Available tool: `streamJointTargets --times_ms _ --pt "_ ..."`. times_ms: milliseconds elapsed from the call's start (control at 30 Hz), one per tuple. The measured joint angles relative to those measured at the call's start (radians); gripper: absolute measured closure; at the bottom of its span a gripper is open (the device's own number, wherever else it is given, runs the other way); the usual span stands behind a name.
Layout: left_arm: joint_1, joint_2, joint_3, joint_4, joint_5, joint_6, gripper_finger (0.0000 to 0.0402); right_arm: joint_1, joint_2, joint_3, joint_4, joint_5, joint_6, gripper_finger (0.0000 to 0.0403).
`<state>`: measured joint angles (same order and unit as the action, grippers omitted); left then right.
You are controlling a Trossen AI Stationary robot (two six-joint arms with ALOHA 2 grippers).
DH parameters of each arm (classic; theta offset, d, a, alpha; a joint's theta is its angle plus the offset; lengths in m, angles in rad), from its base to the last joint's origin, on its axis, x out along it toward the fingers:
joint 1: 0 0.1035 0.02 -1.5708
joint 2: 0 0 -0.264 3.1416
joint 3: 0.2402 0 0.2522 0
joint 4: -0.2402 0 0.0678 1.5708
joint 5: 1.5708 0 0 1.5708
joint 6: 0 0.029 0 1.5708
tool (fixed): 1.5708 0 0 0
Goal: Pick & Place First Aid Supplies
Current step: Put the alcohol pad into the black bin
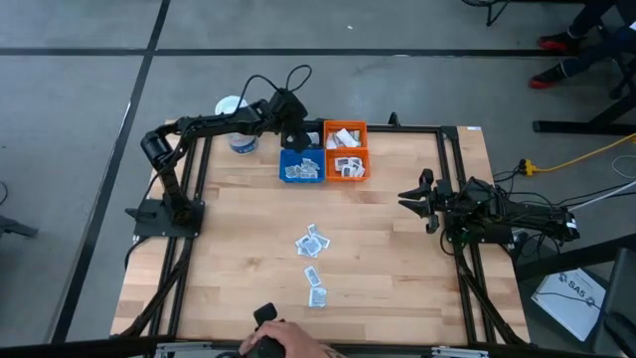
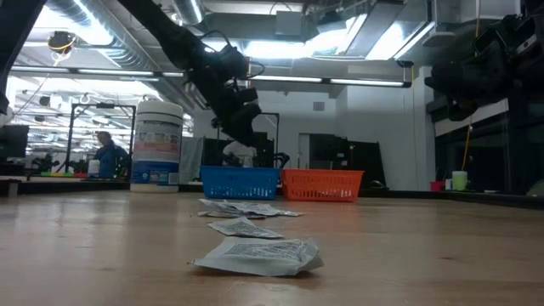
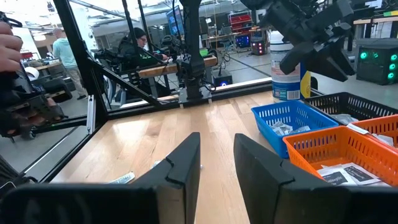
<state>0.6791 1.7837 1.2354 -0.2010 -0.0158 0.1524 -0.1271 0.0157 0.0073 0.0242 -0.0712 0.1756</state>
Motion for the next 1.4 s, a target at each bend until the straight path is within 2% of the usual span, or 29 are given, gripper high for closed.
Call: streamJointTargets --times_ms 167,733,1000,1233,1400 --pt "-0.020 -0.002 0.000 0.009 0.001 0.000 0.0245 0.000 0.000 0.000 0.000 0.000 0.000 0.0303" --pt "-0.167 -0.018 0.000 -0.008 -0.001 0.095 0.0258 0.000 0.000 0.000 0.000 0.000 0.000 0.0303" --pt "-0.300 -0.048 0.000 -0.112 -0.068 0.138 0.0258 0.000 0.000 0.000 0.000 0.000 0.000 0.0303" --pt "-0.440 -0.055 0.000 -0.212 -0.080 0.125 0.0258 0.000 0.000 0.000 0.000 0.000 0.000 0.0303" --pt "-0.557 -0.055 0.000 -0.243 -0.080 0.220 0.0258 0.000 0.000 0.000 0.000 0.000 0.000 0.0303"
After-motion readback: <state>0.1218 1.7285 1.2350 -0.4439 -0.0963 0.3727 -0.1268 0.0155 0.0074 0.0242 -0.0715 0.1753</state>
